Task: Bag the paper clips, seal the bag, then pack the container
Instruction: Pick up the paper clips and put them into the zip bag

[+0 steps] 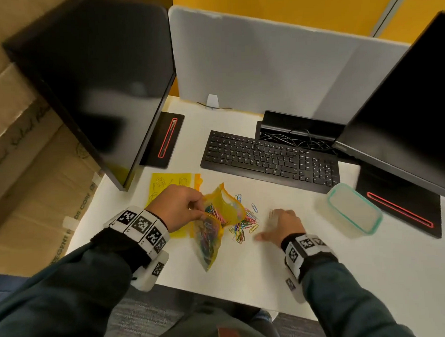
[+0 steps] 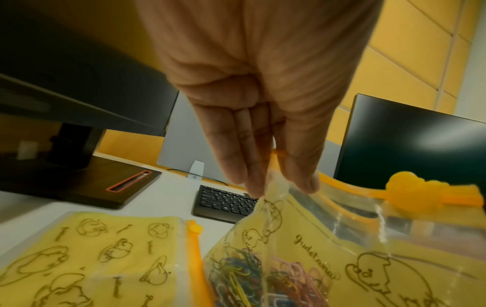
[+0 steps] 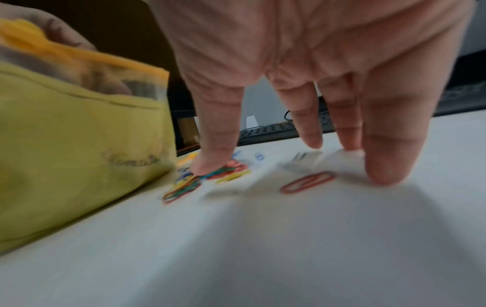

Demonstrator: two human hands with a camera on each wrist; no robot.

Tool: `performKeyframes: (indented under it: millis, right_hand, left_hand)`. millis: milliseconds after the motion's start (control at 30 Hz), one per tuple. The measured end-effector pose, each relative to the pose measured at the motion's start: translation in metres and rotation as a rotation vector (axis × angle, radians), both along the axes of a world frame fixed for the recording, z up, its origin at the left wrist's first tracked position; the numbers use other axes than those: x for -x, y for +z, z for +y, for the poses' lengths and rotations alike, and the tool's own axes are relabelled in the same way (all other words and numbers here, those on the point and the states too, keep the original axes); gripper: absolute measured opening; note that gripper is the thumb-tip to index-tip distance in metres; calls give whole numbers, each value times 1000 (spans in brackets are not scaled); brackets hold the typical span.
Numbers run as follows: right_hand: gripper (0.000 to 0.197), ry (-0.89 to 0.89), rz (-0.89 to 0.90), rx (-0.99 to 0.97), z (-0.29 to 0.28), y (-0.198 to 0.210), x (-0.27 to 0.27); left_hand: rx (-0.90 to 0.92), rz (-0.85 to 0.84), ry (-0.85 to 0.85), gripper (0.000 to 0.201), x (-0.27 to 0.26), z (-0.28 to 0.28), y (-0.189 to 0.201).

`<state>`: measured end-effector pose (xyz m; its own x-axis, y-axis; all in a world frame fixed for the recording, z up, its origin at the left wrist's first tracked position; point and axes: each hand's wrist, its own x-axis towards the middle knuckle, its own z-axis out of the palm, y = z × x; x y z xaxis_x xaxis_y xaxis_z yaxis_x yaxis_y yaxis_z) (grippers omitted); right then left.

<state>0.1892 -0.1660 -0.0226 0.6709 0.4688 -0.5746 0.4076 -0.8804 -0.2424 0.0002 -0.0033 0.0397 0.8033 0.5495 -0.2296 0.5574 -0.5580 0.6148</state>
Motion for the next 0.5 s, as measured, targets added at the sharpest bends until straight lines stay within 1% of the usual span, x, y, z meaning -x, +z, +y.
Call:
performKeyframes:
  millis: [67,167,200,233,333,367,400,500]
  right_hand:
    - [96,47,5,-12,4,-11,15]
    - [104,144,-15,-56,20,-20,35]
    - [100,172,-38,-60,24,-22,39]
    - [89,194,-69,-67,28,-22,42]
    - [45,230,-145,-120,31,-26,41]
    - [36,239,-152,-132,31,-26,39]
    - [31,249,-156,-143,30,-27,37]
    - [26,246,-159,-175,29,-24,33]
  left_hand:
    - [-5,6,18,7,3,3,1]
    - [-13,15,28,6,3,6,2]
    - [-15,14,32,7,3,6,3]
    - [-13,12,36,7,3,6,3]
    - [-6,9,50,8,4,5,2]
    - [-3,9,57,8,4,5,2]
    - [2,8,62,8,4,5,1]
    - [12,-1,64,8,4,4,0]
